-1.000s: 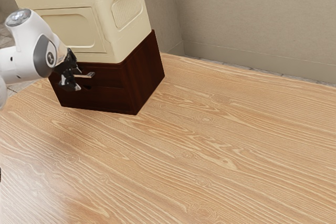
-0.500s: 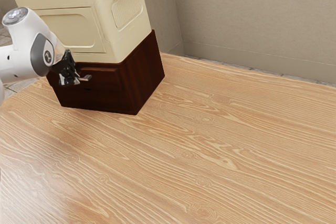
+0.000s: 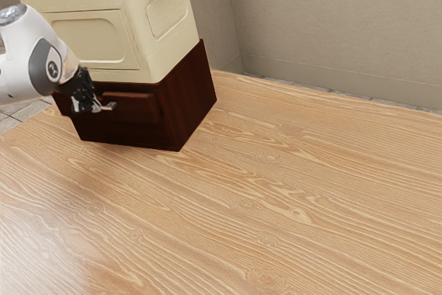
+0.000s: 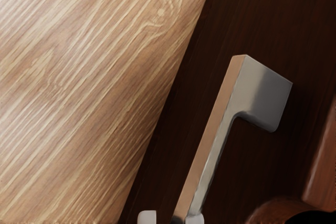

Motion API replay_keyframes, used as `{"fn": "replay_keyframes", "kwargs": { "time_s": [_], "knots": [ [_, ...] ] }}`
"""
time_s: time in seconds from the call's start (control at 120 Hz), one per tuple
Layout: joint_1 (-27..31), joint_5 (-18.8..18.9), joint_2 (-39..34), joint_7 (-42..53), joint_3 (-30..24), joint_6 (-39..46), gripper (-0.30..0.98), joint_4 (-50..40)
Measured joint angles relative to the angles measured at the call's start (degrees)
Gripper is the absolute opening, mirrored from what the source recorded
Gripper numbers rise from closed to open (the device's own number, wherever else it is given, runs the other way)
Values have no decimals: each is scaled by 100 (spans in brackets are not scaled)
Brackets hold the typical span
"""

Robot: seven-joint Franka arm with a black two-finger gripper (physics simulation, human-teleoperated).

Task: Pull the drawer handle with one arm to open the drawer

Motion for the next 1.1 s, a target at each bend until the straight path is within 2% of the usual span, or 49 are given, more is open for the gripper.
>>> {"fn": "replay_keyframes", "kwargs": {
  "time_s": [1.1],
  "knots": [
    [-80, 225, -825, -2, -5, -316, -10, -902]
  ]
}}
